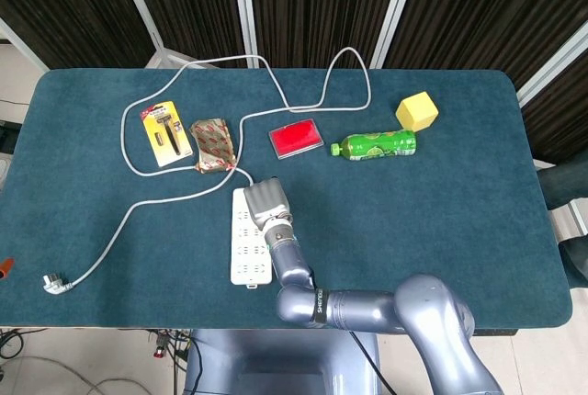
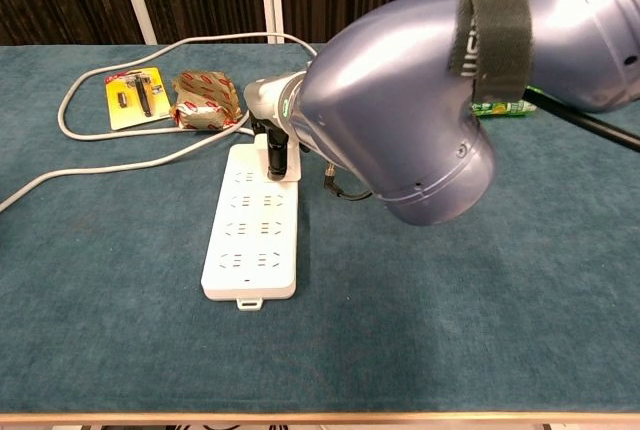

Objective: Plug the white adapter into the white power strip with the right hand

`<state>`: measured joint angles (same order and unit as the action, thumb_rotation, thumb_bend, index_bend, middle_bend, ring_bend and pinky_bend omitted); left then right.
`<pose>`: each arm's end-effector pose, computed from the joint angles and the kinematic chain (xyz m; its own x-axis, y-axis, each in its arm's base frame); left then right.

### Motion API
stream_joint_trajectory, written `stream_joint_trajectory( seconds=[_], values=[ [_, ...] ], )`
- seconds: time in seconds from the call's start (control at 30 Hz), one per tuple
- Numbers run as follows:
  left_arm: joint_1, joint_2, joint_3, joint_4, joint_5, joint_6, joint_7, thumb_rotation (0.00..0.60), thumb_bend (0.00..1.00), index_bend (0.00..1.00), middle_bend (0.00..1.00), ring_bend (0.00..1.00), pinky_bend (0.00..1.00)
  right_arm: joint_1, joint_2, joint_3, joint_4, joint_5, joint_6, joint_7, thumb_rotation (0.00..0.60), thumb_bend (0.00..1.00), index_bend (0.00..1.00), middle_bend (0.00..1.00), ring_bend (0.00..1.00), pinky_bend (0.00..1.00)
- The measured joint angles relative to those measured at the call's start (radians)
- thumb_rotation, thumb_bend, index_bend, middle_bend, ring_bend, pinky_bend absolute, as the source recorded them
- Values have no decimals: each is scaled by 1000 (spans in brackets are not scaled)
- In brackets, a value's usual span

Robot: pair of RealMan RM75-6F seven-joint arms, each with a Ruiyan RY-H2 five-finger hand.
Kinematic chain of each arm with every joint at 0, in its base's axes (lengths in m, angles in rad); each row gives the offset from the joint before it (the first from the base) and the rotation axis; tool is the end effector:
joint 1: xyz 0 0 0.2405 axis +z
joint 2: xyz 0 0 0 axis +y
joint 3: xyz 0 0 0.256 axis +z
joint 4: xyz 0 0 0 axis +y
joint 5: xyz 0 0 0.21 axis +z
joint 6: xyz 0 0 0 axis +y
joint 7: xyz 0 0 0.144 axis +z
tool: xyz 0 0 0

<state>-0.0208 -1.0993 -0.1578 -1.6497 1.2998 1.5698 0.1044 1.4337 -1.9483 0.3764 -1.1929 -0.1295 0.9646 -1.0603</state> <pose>-0.3294 0.1773 0.1991 0.4667 -0.1383 0.8736 0.8700 0.2492 -0.4253 0.0475 -0.3734 -0.1258 0.6349 -0.3643 0.6813 -0.7697 -0.3746 0.5169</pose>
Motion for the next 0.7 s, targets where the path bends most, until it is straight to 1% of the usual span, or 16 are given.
stream_joint_trajectory(
  seconds=[0.23,0.37,0.43,0.5,0.57,0.63,0.7],
  values=[
    [0,0,1,0,2,0,-1,600,100,198,0,0,0,-6,-10,-5,1,-34,1,8,600,604,997,814,638,347],
    [1,0,1,0,2,2,-1,600,100,198,0,0,0,-8,-8,-5,-8,-50,5,11,600,605,958,814,635,347],
    [1,0,1,0,2,1,-1,600,100,198,0,0,0,-9,-5,-6,-13,-52,7,7,600,605,916,812,616,340],
    [0,0,1,-1,1,0,0,600,100,198,0,0,0,-12,0,-5,-22,-51,9,5,600,605,848,791,577,319],
    [0,0,2,-1,2,0,0,600,100,198,0,0,0,-14,6,-6,-29,-44,9,-2,600,605,744,735,526,285],
    [1,0,1,-1,3,2,-1,600,100,198,0,0,0,-14,11,-8,-35,-33,9,-16,600,605,673,677,489,261],
    [1,0,1,-1,2,2,-1,600,100,198,0,0,0,-13,18,-10,-43,-13,10,-35,600,599,629,612,461,245]
  ],
)
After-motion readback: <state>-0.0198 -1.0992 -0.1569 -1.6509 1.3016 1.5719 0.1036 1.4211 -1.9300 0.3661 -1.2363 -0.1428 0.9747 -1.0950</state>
